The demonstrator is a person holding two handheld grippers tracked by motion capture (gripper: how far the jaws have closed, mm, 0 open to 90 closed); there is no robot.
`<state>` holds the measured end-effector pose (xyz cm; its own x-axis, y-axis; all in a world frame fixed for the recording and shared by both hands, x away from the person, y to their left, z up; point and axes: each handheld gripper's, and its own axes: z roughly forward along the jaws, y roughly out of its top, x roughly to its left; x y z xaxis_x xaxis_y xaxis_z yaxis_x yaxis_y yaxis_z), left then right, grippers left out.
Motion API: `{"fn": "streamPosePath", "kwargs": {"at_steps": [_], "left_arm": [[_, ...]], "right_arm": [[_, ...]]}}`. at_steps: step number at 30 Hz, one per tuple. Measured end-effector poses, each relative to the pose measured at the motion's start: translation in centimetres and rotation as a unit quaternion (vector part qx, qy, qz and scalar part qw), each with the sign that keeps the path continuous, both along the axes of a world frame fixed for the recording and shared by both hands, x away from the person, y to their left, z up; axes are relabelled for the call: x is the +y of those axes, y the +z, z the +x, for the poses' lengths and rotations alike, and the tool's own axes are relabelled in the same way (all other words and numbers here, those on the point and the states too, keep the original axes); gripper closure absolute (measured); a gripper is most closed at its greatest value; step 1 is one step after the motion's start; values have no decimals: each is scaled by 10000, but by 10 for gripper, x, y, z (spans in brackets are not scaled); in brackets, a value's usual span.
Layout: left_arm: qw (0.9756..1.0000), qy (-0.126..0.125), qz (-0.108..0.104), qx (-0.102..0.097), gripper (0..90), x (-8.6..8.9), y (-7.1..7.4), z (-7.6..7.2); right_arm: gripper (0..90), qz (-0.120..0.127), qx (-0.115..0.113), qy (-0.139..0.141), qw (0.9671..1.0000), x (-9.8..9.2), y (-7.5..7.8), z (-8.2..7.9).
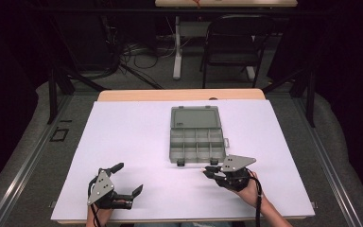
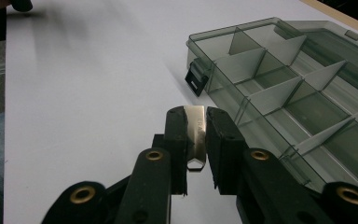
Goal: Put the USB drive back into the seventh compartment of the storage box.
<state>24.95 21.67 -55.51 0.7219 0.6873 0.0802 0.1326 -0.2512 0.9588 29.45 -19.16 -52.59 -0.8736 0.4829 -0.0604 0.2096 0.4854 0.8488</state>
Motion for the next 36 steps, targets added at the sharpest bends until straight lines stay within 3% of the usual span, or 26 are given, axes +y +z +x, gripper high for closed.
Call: {"fn": "streamPosePath", "kwargs": {"at_steps": [36], "left_arm": [[10000, 10, 26, -10, 16, -1, 0, -1]], "right_arm": [[791, 101, -143, -411, 9990, -4, 13, 13]]}}
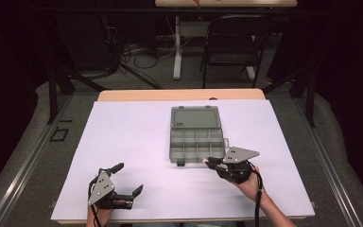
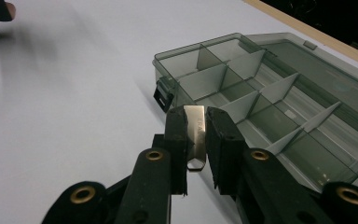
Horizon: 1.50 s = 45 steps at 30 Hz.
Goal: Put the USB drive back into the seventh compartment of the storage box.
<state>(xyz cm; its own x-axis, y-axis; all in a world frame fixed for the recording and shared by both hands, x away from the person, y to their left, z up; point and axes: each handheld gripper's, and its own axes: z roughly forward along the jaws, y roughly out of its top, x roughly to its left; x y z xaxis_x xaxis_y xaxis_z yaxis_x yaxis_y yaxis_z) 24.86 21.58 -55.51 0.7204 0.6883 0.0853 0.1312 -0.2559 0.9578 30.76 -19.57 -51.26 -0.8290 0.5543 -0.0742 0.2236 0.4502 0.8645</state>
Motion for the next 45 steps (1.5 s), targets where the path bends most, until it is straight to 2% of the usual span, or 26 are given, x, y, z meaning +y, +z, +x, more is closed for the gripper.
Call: {"fn": "streamPosePath", "kwargs": {"at_steps": [26, 45], "left_arm": [[10000, 37, 48, -11, 19, 0, -1, 2], [9999, 50, 52, -89, 21, 0, 0, 1]], "right_arm": [[791, -113, -7, -111, 9999, 9, 1, 20], [791, -128, -39, -295, 9995, 12, 5, 34]]}}
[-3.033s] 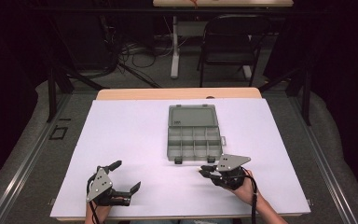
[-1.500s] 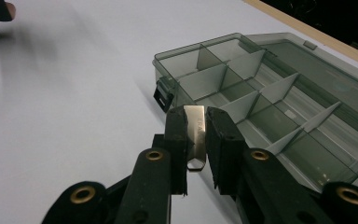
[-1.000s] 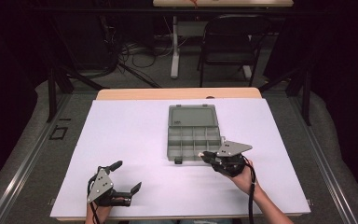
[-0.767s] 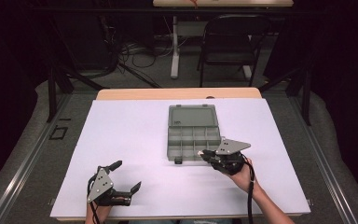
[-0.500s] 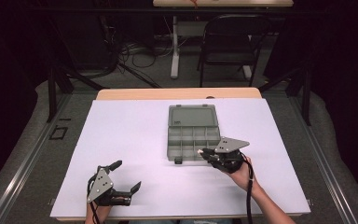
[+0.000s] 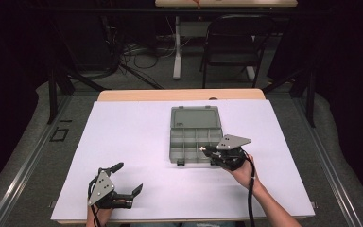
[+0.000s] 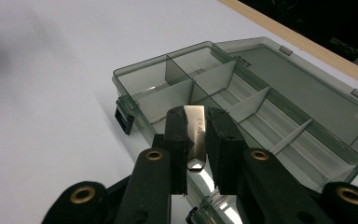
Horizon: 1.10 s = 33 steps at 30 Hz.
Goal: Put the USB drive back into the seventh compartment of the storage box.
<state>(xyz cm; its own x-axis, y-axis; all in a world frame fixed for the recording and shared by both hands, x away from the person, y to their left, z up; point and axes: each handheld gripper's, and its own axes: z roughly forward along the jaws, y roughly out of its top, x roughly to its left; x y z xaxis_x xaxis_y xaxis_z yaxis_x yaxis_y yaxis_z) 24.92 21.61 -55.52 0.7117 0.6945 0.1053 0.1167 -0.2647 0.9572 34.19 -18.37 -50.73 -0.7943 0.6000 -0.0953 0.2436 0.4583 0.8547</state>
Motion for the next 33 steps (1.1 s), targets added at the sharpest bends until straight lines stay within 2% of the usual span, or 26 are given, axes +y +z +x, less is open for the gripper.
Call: {"fn": "streamPosePath", "kwargs": {"at_steps": [16, 33], "left_arm": [[10000, -11, 16, -11, 22, 0, 0, 0], [10000, -9, 29, -11, 23, 0, 1, -1]], "right_arm": [[791, -45, 20, -125, 9999, 3, 2, 10], [791, -102, 187, -341, 9992, 4, -2, 19]]}}
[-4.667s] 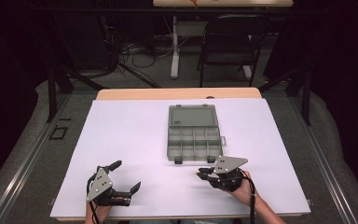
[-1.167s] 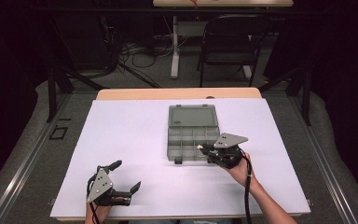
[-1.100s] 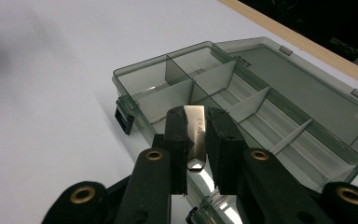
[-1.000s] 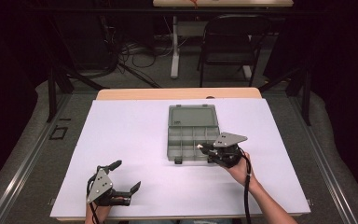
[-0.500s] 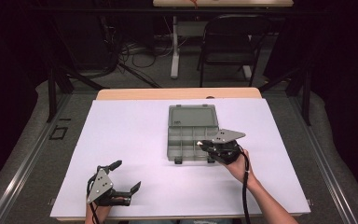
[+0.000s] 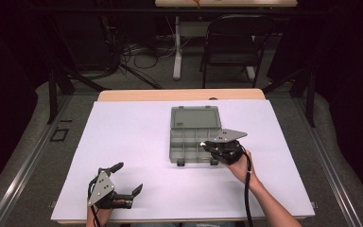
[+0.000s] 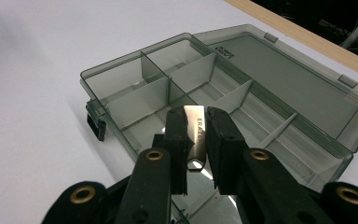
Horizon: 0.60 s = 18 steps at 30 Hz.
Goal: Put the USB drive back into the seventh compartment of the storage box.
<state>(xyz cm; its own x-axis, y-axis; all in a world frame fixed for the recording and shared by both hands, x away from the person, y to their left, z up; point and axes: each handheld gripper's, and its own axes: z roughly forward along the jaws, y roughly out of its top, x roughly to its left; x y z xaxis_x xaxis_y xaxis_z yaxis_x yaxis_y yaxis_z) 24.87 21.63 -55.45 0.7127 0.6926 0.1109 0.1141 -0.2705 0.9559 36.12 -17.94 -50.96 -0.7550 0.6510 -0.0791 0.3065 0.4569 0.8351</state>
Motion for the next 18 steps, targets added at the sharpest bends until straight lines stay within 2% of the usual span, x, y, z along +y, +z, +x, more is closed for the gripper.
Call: {"fn": "streamPosePath", "kwargs": {"at_steps": [18], "left_arm": [[10000, -4, 15, -1, 25, 0, 0, 0]], "right_arm": [[791, -2, 132, -75, 9999, 1, -4, 3]]}}
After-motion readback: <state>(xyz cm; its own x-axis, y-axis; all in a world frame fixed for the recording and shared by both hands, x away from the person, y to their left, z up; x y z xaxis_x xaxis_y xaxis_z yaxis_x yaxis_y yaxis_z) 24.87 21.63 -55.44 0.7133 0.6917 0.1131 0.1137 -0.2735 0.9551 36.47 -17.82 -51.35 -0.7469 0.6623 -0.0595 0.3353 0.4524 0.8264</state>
